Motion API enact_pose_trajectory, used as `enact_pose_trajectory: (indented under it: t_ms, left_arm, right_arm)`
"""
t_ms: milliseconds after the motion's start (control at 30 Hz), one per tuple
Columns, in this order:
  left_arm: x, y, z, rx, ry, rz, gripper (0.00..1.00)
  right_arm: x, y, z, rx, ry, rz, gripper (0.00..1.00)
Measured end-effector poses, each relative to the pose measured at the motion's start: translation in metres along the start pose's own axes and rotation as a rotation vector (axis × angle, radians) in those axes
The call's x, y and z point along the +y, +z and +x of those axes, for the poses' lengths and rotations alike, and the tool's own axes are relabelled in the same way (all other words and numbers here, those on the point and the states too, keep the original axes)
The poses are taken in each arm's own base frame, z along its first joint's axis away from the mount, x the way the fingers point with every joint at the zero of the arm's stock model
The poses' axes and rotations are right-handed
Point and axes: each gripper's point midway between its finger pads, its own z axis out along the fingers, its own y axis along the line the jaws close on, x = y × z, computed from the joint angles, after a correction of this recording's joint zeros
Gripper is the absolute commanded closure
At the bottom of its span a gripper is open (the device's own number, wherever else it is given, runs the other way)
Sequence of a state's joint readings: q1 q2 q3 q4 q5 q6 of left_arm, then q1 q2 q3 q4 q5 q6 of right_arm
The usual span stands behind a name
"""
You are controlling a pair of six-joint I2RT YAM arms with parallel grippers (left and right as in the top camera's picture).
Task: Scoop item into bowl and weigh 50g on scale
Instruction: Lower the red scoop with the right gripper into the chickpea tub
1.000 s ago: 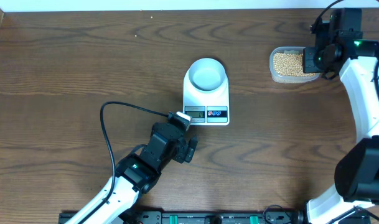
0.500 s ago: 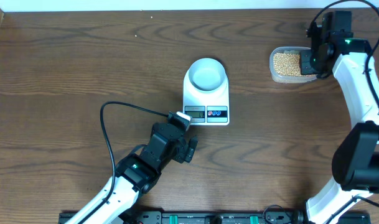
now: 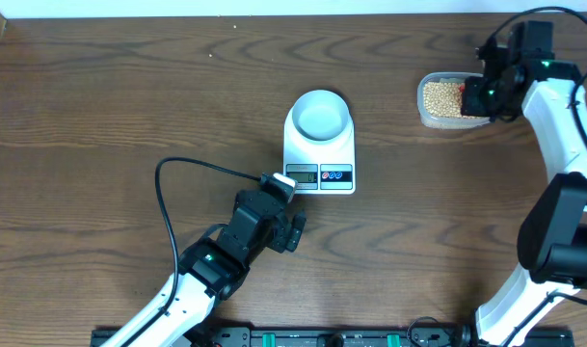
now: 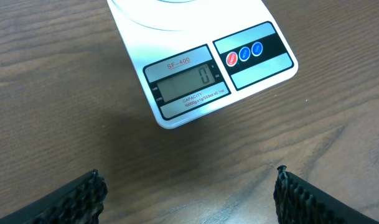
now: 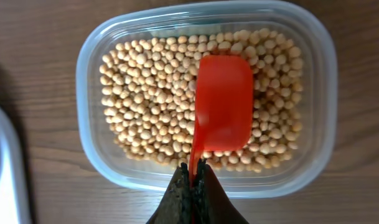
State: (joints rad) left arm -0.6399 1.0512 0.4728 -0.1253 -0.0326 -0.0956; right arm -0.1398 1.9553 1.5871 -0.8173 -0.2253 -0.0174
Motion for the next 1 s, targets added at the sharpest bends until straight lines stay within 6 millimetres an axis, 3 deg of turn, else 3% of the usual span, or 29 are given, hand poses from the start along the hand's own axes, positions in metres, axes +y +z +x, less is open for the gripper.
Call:
enact_pose_trajectory:
  t_ms: [367,700,1000]
  left_arm:
    - [0.0,0.0,0.0,0.0,0.0,0.0,0.12]
    - [0.0,0.0,0.0,0.0,0.0,0.0,0.12]
    - [0.0,0.0,0.0,0.0,0.0,0.0,0.12]
  right_arm:
    - [-0.004,0.001,0.002,0.008,0.131,-0.185,0.99]
    - [0.008,0.014,0.003,0.031,0.19,-0.336,0.99]
    - [0.004,0.015,0.001,0.029,0.24,-0.393,0.99]
